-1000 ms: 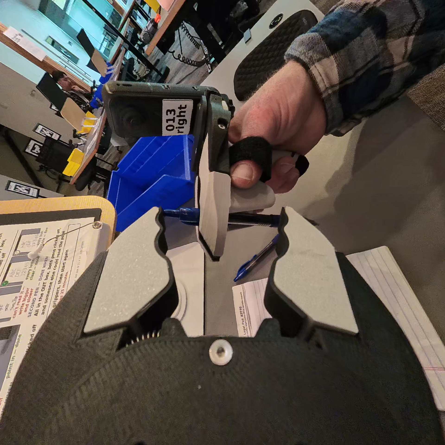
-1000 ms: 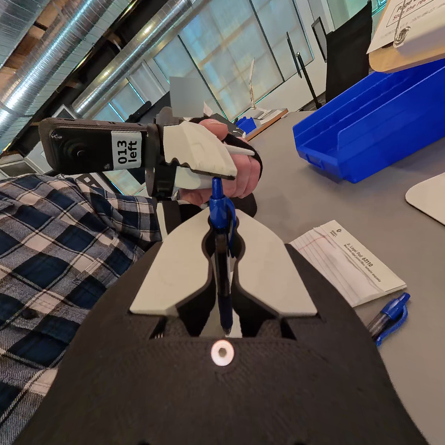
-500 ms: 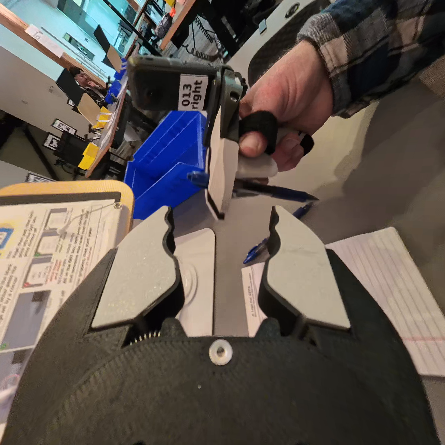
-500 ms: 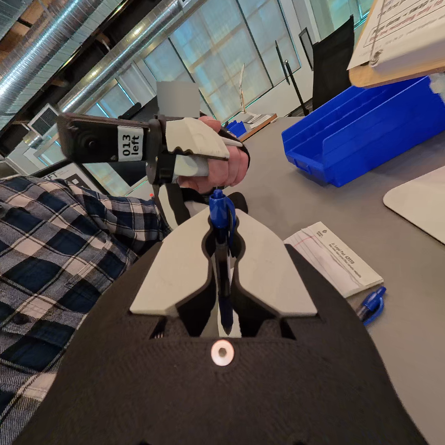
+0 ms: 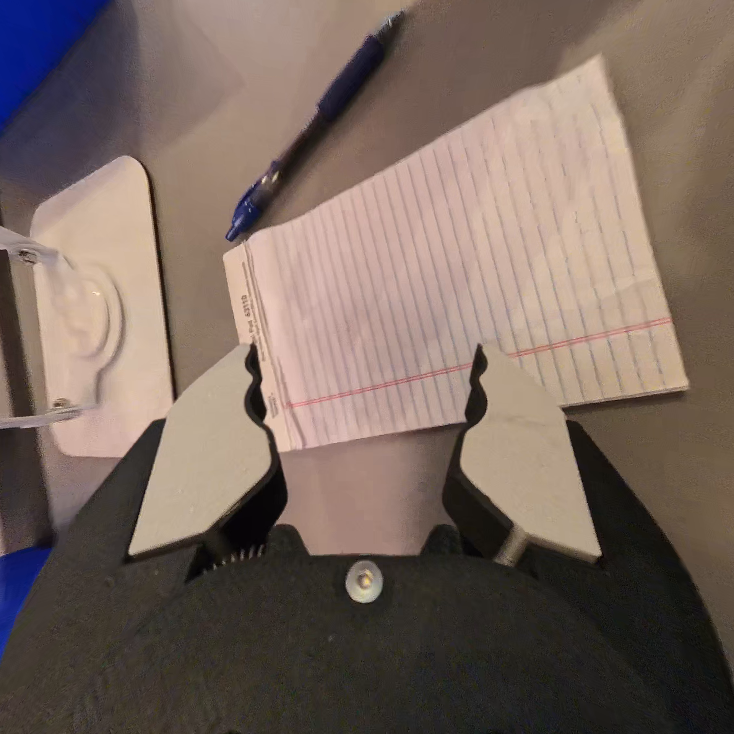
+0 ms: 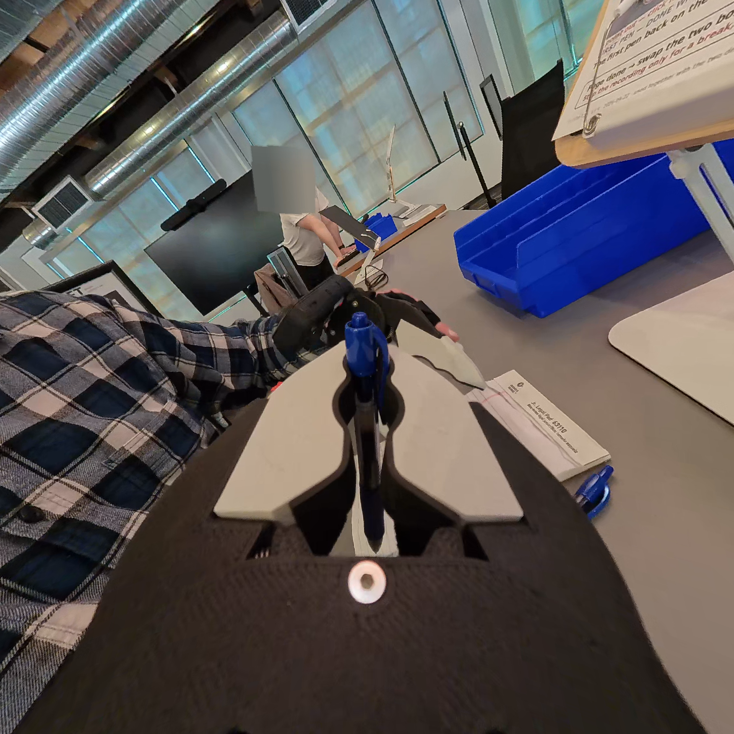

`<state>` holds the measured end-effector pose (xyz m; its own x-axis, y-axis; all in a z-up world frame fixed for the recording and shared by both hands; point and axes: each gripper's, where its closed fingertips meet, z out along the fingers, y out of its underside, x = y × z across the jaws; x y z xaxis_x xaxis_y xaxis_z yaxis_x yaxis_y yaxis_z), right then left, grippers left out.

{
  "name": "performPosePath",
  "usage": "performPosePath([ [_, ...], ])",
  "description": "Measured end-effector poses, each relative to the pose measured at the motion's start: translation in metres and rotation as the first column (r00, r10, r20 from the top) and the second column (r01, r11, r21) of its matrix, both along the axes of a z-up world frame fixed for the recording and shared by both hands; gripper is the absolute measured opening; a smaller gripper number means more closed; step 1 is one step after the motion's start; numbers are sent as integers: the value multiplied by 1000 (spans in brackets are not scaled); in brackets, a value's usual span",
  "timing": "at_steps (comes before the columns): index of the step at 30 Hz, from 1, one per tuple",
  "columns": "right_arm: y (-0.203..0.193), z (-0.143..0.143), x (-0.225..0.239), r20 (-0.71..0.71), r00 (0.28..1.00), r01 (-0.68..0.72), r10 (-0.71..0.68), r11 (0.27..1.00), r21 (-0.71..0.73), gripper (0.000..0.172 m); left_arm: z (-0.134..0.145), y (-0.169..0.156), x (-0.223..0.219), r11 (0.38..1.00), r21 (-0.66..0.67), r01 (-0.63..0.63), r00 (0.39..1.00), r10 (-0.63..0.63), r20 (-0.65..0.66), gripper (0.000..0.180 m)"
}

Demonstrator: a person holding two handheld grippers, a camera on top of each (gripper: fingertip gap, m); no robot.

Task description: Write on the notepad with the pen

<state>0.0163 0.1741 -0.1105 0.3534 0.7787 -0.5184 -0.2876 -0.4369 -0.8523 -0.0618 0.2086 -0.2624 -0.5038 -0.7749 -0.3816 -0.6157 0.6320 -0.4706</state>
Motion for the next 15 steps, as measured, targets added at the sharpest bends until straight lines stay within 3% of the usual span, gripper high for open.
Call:
performPosePath([
  [7,-2,6,13,-11,998,55,-55,998,24,11,-2,-15,9,994,-58,-94,995,96,40,85],
  [15,2,18,31,-15,995,99,-98,993,57,10,-5,-42,35,923,-210,-323,934,347,89,80],
])
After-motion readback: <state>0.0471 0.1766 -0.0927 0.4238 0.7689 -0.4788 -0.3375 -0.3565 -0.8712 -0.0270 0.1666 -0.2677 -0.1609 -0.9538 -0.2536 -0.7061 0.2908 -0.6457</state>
